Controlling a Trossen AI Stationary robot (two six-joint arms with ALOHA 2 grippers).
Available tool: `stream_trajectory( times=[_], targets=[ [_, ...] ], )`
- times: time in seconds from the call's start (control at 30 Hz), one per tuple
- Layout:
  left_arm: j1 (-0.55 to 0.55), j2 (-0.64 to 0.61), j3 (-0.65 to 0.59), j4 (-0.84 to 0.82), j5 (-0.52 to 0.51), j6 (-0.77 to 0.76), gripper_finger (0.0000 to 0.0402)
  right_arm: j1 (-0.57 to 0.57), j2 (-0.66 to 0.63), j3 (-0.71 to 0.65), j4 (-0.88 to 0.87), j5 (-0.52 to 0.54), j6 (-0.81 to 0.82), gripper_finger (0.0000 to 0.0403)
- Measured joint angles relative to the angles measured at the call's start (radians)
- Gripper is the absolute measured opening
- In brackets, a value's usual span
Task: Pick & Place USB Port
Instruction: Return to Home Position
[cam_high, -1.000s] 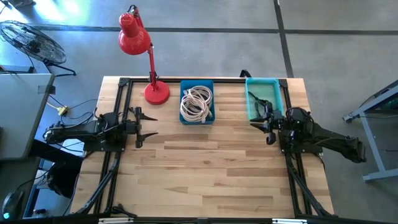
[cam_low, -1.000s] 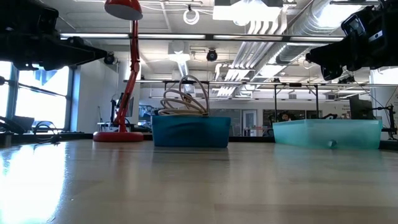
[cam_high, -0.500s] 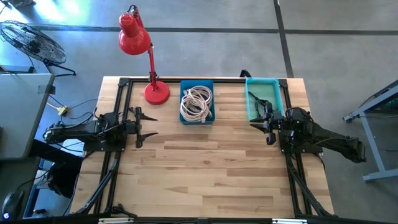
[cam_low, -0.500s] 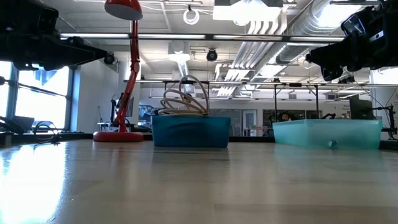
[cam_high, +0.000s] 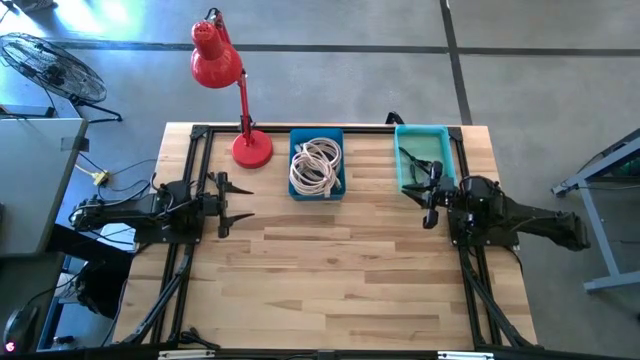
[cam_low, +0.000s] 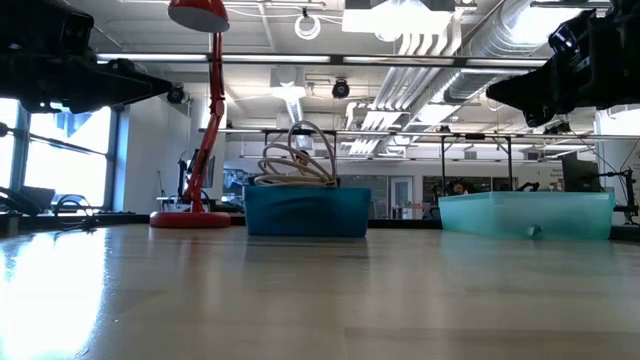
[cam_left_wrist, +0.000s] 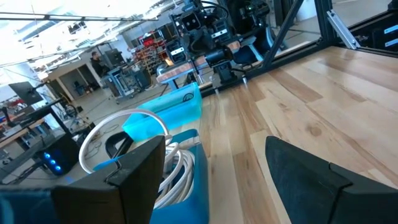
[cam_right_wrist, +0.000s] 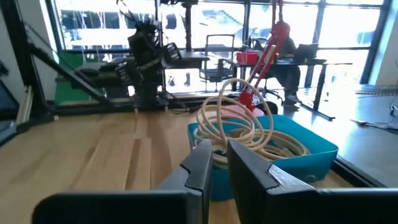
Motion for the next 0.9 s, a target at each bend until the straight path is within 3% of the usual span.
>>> stream_trajectory(
  times=[0.37,0.9],
  targets=[
    [0.0,0.0,0.0,-0.002,0.012,0.0,0.0272,0.083,0.001,0.0,-0.036,0.019,-0.016,0.003],
    [0.0,0.0,0.0,-0.002,0.023,0.0,0.0272,0.115,0.007,-0.042,0.014,0.069,-0.009,0.0029]
  ],
)
